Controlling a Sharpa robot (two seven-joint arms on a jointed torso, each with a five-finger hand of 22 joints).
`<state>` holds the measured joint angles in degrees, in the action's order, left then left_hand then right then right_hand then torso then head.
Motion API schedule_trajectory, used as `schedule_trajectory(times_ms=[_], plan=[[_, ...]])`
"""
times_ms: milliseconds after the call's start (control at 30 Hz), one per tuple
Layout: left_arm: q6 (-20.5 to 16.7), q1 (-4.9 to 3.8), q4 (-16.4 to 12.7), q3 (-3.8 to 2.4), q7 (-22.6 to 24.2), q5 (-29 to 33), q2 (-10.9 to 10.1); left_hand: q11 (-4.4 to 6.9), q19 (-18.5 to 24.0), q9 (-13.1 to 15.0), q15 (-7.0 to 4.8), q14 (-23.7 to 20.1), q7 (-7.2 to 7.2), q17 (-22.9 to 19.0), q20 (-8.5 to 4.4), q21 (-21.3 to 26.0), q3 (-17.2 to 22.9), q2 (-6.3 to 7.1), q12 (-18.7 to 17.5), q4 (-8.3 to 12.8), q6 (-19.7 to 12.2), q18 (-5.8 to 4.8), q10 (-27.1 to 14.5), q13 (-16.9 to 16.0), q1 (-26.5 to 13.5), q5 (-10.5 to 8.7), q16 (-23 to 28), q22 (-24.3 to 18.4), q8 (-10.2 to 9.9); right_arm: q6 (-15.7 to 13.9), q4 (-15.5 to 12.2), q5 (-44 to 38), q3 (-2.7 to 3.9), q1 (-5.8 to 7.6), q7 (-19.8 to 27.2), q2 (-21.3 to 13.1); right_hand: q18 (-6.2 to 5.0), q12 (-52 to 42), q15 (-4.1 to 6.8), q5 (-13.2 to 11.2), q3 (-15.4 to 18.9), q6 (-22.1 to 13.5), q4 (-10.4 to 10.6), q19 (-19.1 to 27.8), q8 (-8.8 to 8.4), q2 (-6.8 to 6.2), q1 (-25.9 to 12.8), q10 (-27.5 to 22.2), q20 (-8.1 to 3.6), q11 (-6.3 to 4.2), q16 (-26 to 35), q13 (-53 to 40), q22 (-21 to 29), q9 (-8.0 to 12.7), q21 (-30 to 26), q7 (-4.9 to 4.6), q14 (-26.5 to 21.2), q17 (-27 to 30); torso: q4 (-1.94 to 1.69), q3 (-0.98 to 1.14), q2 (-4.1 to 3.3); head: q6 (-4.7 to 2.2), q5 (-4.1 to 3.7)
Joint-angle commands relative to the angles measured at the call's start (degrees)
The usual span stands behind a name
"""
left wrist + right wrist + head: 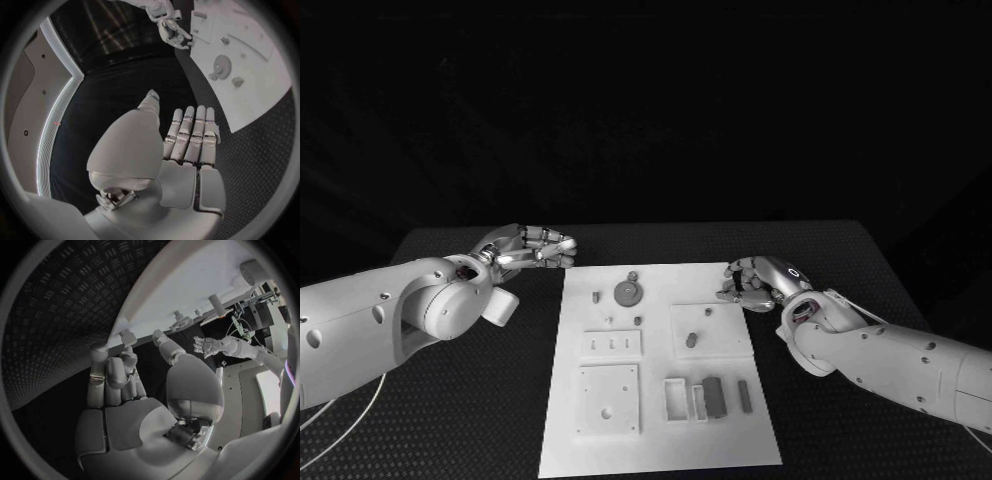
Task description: Assemble the parts on the task board
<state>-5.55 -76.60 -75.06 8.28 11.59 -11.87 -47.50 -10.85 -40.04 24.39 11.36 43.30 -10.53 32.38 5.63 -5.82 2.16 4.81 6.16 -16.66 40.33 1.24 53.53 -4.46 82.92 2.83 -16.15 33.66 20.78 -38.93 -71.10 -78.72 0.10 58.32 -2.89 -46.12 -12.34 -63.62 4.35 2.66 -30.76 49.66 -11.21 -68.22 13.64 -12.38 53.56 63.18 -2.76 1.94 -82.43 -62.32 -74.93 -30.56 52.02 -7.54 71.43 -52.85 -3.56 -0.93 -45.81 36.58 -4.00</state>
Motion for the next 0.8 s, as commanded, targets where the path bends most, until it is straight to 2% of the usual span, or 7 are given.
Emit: schedule_trajectory(times_ms=[33, 433, 633, 800], plan=[[0.8, 0.00, 0.0, -0.03, 0.4, -0.2, 0.0, -0.26, -0.4, -0.1, 0.05, 0.5, -0.20, 0.1, 0.05, -0.2, -0.3, -0.01, -0.3, 0.0, -0.2, -0.17, 0.1, 0.1, 0.7, 0.00, 0.1, 0.1, -0.3, -2.2, 0.8, -0.7, -0.01, -0.16, -2.3, 0.4, -2.66, -0.2, 0.21, 0.2, -0.1, -0.2, 0.3, -0.1, 0.35, -0.16, -0.2, 0.2, -0.33, -0.26, -0.2, 0.1, -0.9, -0.1, -0.2, -0.67, 0.2, 0.1, -0.10, -0.01, -0.04, 0.13, 0.08], [0.8, 0.02, 0.0, -0.02, 0.4, -0.2, 0.0, -0.26, -0.4, -0.1, 0.05, 0.5, -0.22, 0.1, 0.05, -0.2, -0.3, -0.04, -0.3, 0.0, -0.2, -0.17, 0.1, 0.1, 0.7, 0.00, 0.1, 0.1, -0.3, -2.7, 0.8, -0.5, -0.01, -0.16, -1.7, 0.9, -2.66, -0.2, 0.26, 0.2, -0.2, -0.2, 0.4, -0.1, 0.36, 0.11, 0.0, 0.2, -0.39, -0.30, -0.2, 0.1, -0.9, -0.1, -0.2, -0.63, 0.2, 0.1, 0.06, 0.09, 0.00, 0.11, 0.29], [0.8, 0.02, 0.0, -0.02, 0.3, -0.2, 0.0, -0.25, -0.4, -0.1, 0.05, 0.5, -0.22, 0.1, 0.04, -0.2, -0.3, -0.05, -0.3, 0.0, -0.2, -0.17, 0.1, 0.1, 0.7, 0.00, 0.1, 0.1, -0.3, -3.0, 0.9, -1.2, -0.01, -0.16, -2.9, 0.8, -2.66, -0.2, 0.29, 0.2, -0.3, -0.1, 0.3, -0.1, 0.42, 0.19, 0.2, 0.3, -0.42, -0.33, -0.2, 0.1, -0.9, -0.2, -0.2, -0.60, 0.2, 0.1, 0.06, 0.07, -0.01, 0.10, 0.23], [0.8, 0.03, 0.0, -0.02, 0.3, -0.2, -0.1, -0.25, -0.4, -0.1, 0.05, 0.5, -0.23, 0.1, 0.04, -0.2, -0.3, -0.07, -0.3, 0.0, -0.2, -0.17, 0.1, 0.1, 0.7, 0.00, 0.1, 0.1, -0.3, -3.1, 0.7, -3.9, -0.01, -0.17, -6.0, 0.8, -2.66, -0.2, 0.87, 0.2, 0.0, 2.4, 0.2, -0.3, 2.00, 0.09, 0.4, 0.5, -0.46, -0.97, -0.2, 0.2, -0.9, -1.2, -0.2, 0.09, 0.5, -0.1, 0.02, 0.04, 0.01, 0.17, 0.17]])
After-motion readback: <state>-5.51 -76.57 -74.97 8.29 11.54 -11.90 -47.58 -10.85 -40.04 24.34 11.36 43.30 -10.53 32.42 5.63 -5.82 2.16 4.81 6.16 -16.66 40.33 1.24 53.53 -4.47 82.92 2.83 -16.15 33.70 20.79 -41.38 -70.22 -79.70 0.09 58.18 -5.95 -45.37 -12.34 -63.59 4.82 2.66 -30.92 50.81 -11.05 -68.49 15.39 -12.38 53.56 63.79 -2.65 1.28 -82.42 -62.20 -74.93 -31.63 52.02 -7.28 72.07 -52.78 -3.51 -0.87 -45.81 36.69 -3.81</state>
